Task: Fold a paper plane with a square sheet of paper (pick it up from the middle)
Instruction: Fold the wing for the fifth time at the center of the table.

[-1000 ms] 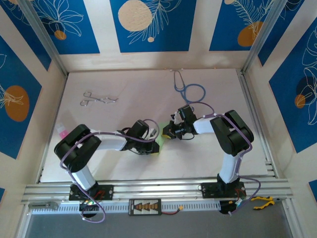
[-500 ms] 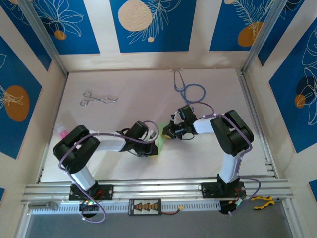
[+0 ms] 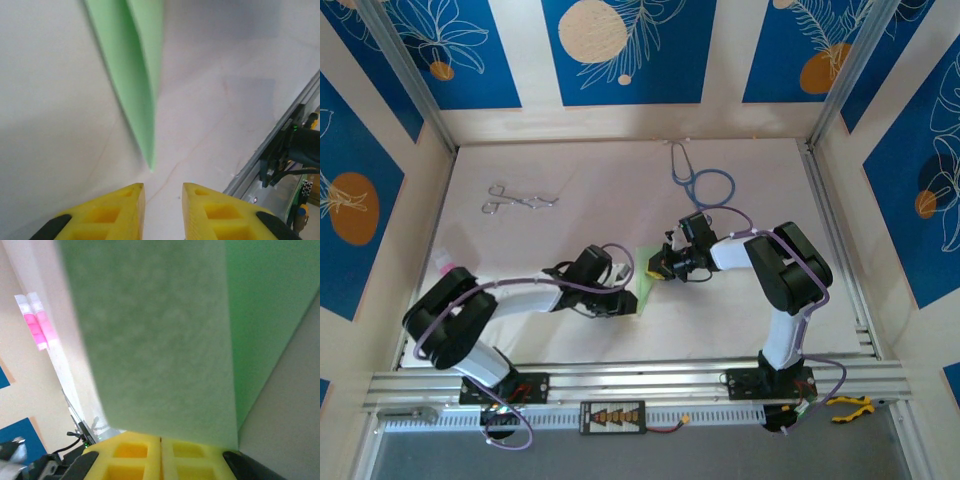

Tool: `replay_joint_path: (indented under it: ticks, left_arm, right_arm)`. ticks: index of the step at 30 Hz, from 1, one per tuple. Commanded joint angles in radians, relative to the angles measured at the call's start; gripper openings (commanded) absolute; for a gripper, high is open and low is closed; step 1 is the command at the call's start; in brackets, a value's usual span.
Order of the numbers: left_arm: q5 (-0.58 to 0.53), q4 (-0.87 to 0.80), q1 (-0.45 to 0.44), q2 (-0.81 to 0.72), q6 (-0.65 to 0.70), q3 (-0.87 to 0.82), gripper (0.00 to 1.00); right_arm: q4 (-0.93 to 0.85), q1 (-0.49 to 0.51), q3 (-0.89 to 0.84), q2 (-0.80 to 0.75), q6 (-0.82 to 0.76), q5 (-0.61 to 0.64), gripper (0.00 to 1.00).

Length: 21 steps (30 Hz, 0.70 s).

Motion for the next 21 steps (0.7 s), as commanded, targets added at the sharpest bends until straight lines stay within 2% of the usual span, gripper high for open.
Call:
replay_joint_path:
  ticks: [1, 3, 5, 14, 21]
  left_arm:
    - [-0.04, -0.003, -0.005, -0.005, -0.003, 0.047, 0.15]
    - [-0.028, 0.027, -0.004, 0.038, -0.013, 0.103, 0.05]
    - [-0.019, 0.061, -0.003, 0.078, -0.026, 0.15, 0.01]
    - [-0.034, 0.062, -0.004, 0.232, -0.019, 0.256, 0.0]
    - [-0.116, 0.045, -0.003, 0.278, 0.013, 0.254, 0.0]
  right_arm:
    - [-0.1, 0.002, -0.03, 0.022, 0.024, 0.082, 0.08]
    - [-0.099, 0.005, -0.03, 0.02, 0.026, 0.082, 0.09]
    - [-0.099, 0.006, -0.03, 0.022, 0.026, 0.081, 0.08]
    - [-0.097, 0.008, -0.024, 0.021, 0.025, 0.069, 0.08]
    - [-0.093, 0.011, -0.03, 0.018, 0.027, 0.07, 0.09]
